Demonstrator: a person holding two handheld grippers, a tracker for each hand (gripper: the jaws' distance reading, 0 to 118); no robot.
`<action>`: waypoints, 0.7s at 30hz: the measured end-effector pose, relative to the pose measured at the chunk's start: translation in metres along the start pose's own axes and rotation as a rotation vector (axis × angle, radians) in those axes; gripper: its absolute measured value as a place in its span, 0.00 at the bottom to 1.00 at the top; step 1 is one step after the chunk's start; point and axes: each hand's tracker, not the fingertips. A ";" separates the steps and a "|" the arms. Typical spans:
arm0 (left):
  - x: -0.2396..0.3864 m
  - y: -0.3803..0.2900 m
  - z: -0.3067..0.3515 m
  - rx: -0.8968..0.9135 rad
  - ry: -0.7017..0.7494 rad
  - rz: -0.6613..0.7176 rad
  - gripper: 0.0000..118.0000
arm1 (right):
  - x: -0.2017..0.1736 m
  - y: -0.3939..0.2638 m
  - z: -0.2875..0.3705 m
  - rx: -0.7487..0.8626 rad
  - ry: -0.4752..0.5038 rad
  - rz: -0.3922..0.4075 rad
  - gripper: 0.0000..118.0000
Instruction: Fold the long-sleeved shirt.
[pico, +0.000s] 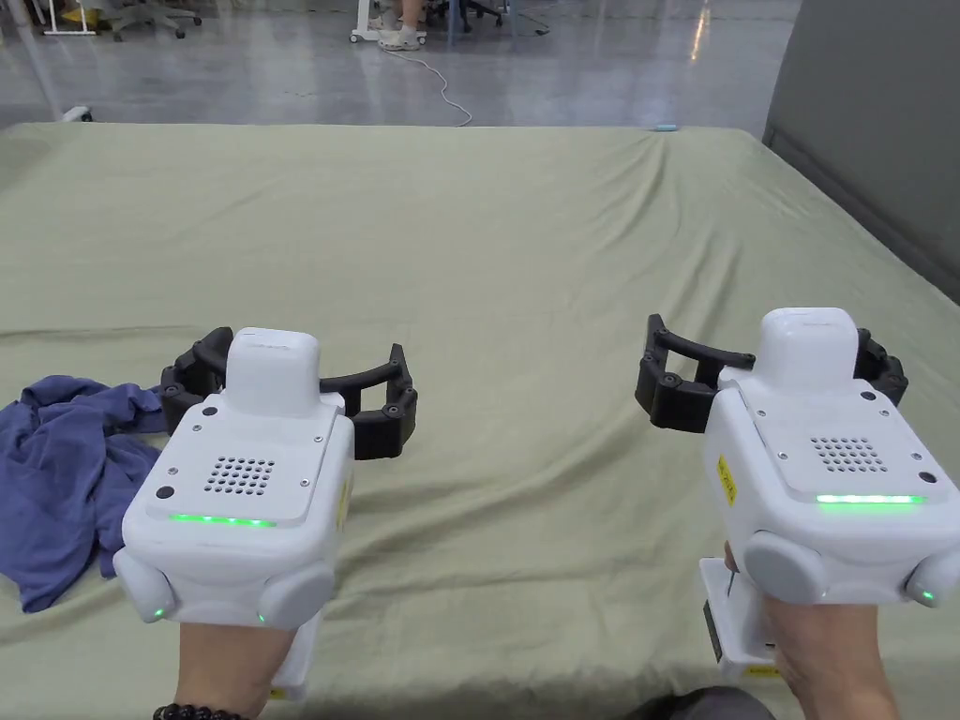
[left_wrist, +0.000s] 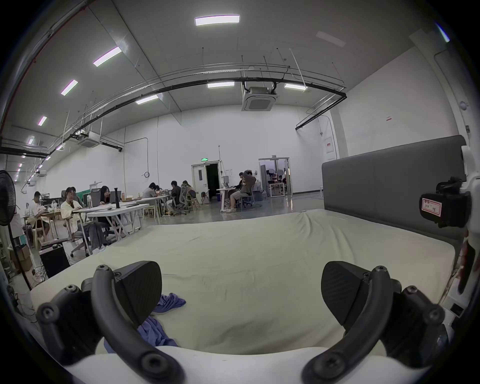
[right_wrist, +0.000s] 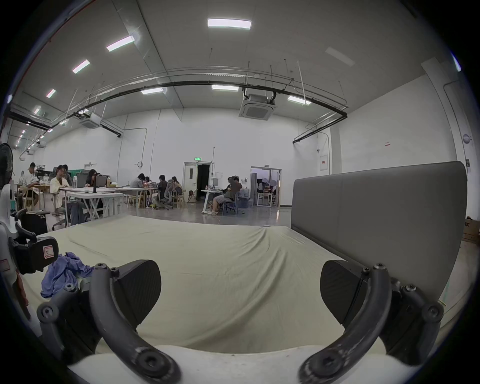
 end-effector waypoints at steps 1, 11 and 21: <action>0.000 0.000 0.000 -0.002 -0.003 0.001 1.00 | 0.000 0.000 0.000 0.000 0.000 0.000 1.00; -0.001 -0.003 0.001 0.017 0.022 0.007 1.00 | 0.000 -0.003 0.001 -0.004 -0.003 -0.004 1.00; -0.002 -0.005 0.002 -0.001 0.022 0.018 1.00 | 0.001 -0.004 0.001 -0.008 -0.006 -0.008 1.00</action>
